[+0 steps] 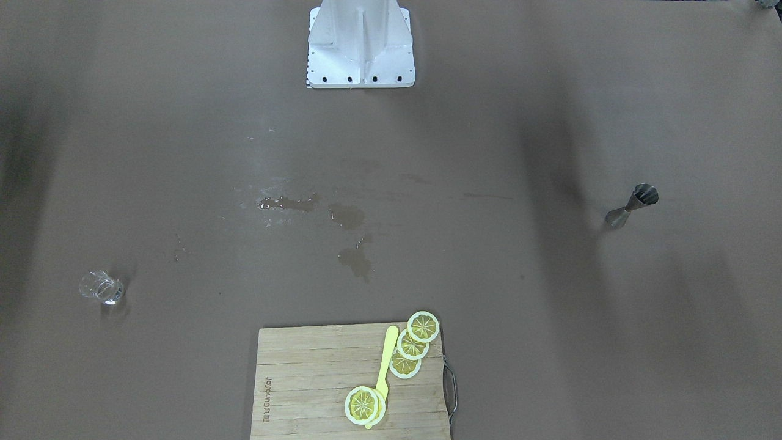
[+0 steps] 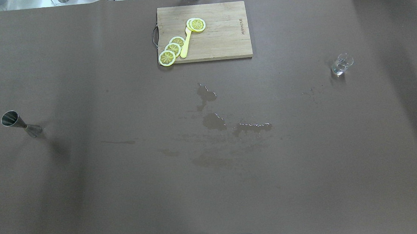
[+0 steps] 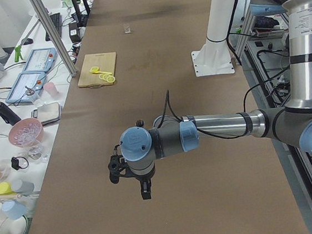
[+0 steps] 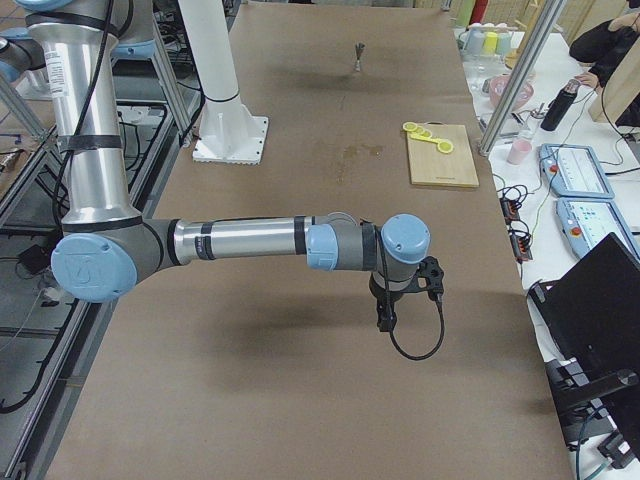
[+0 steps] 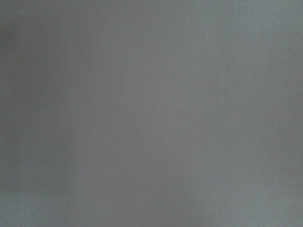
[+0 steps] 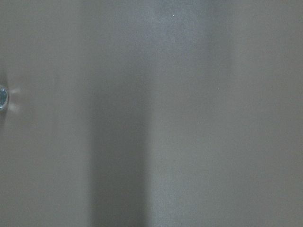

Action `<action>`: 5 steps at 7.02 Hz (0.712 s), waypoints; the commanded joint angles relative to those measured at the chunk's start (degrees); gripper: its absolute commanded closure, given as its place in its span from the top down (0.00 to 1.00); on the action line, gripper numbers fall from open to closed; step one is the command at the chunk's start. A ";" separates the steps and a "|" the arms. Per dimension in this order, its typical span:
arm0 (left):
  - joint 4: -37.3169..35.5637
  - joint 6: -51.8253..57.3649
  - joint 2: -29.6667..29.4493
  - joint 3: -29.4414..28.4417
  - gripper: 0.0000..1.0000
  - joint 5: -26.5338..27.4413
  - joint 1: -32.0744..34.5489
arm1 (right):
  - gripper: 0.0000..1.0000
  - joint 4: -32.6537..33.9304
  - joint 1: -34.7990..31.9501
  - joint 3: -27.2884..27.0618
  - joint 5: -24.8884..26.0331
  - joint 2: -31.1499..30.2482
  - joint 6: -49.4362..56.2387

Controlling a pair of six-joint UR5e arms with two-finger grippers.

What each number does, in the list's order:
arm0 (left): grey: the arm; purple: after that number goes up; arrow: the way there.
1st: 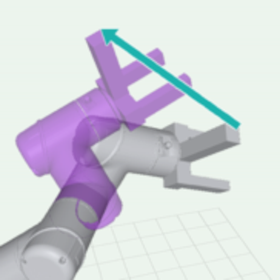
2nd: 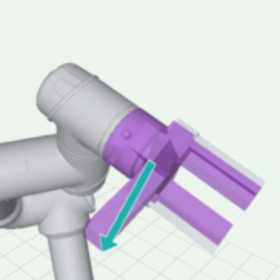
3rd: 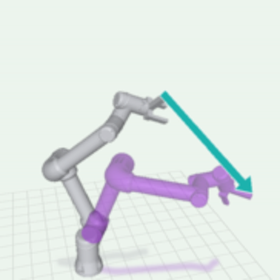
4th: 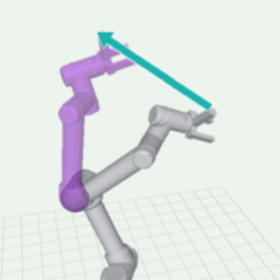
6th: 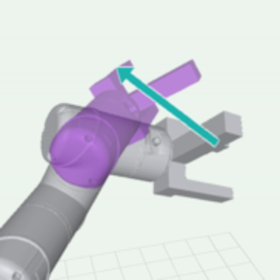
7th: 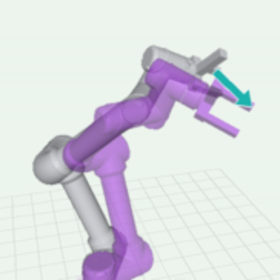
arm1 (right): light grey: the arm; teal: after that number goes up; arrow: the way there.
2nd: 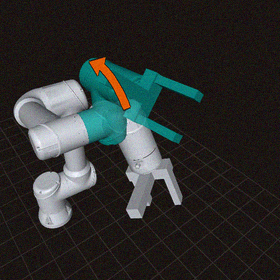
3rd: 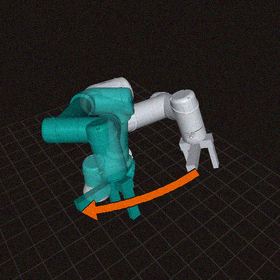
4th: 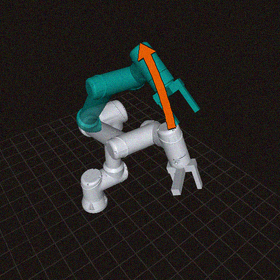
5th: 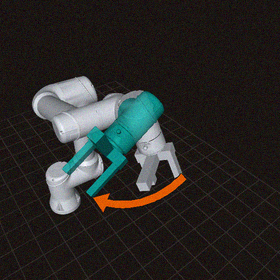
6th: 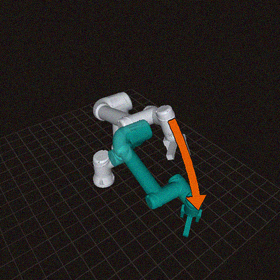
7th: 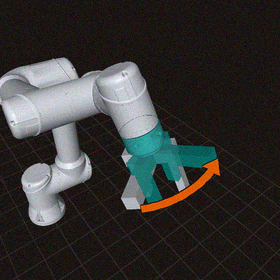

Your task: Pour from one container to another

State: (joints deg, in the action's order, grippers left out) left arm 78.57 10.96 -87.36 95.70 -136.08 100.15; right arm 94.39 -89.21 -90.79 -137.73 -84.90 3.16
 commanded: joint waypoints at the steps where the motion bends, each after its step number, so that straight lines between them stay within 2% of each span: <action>1: 0.00 -0.07 0.00 0.01 0.98 0.02 0.04 | 1.00 0.00 0.00 -0.09 0.00 0.00 0.00; 5: 0.00 -0.07 0.00 0.27 0.98 0.02 0.30 | 1.00 0.00 0.00 -0.18 -0.09 0.00 -0.09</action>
State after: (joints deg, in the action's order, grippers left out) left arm 78.58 10.90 -87.36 95.80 -136.02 100.29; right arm 94.39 -89.21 -90.93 -137.80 -84.90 3.08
